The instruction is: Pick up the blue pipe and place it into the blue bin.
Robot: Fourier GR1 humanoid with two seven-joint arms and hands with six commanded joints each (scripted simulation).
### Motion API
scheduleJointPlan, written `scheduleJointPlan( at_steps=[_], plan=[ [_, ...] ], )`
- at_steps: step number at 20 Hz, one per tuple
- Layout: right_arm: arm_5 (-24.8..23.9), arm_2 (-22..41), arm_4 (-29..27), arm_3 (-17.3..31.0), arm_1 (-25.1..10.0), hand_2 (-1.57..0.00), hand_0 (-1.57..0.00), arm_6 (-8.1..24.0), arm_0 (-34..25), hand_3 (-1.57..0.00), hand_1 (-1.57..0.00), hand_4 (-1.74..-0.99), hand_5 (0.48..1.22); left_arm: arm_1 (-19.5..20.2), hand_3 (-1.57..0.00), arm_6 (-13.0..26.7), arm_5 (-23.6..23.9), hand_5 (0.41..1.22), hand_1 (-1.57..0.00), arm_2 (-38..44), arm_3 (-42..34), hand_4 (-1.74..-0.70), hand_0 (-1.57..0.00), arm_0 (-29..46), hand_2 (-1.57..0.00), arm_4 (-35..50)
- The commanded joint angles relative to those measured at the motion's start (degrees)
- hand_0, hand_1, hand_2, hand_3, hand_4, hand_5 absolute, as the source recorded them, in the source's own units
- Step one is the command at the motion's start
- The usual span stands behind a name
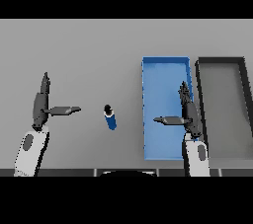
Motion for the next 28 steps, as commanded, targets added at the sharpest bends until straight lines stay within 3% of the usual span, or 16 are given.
scheduleJointPlan(
  at_steps=[1,6,7,9,12,16,17,23,28],
  plan=[
    [-0.02,-0.05,-0.05,0.01,-0.04,0.00,0.00,0.01,-0.01,0.00,0.00,-1.254,0.598,-0.06,0.00,-0.23,0.05,0.605,0.00,-0.02,-0.03,-1.19,0.00,-0.02,0.00,-0.03],
    [0.44,-0.46,-0.50,0.13,-0.62,0.00,0.00,-0.07,-0.01,0.00,0.00,-1.254,0.598,-0.46,0.00,-0.55,0.56,0.605,0.00,-0.38,-0.76,-1.19,0.00,0.33,0.00,-0.34],
    [1.93,1.65,3.15,-1.23,-3.79,0.00,0.00,-2.47,2.51,0.00,0.00,-1.254,0.598,3.22,0.00,-2.97,-6.74,0.605,0.00,-1.21,-0.86,-1.19,0.00,1.44,0.00,1.25],
    [3.09,3.85,6.90,-4.50,-7.04,0.00,0.00,-4.95,5.52,0.00,0.00,-1.251,0.597,7.68,0.00,-5.32,-14.92,0.604,0.00,-1.26,0.65,-1.19,0.00,2.83,0.00,3.09],
    [3.36,5.19,9.07,-6.49,-8.35,0.00,0.00,-2.00,6.45,0.00,0.00,-1.241,0.594,8.67,0.00,-6.79,-18.52,0.603,0.00,-2.35,1.48,-1.18,0.00,2.64,0.00,2.85],
    [4.28,5.05,8.22,-7.28,-8.94,0.00,0.00,-2.75,7.09,0.00,0.00,-1.227,0.594,11.51,0.00,-9.20,-23.57,0.598,0.00,-4.62,-1.48,-1.16,0.00,4.30,0.00,2.23],
    [4.23,5.12,8.49,-7.00,-9.04,0.00,0.00,-2.79,6.90,0.00,0.00,-1.226,0.596,12.31,0.00,-8.26,-25.36,0.592,0.00,-5.57,-3.28,-1.17,0.00,4.59,0.00,2.86],
    [5.63,5.68,7.65,-6.48,-8.74,0.00,0.00,-4.97,5.98,0.00,0.00,-1.266,0.633,12.21,0.00,-3.69,-29.31,0.523,0.00,-11.54,-9.04,-1.20,0.00,5.60,0.00,1.63],
    [5.09,5.34,7.85,-5.67,-8.47,0.00,0.00,-3.57,5.31,0.00,0.00,-1.296,0.651,7.27,0.00,-2.16,-29.21,0.488,0.00,-17.06,-8.36,-1.21,0.00,3.98,0.00,-3.20]
  ],
)
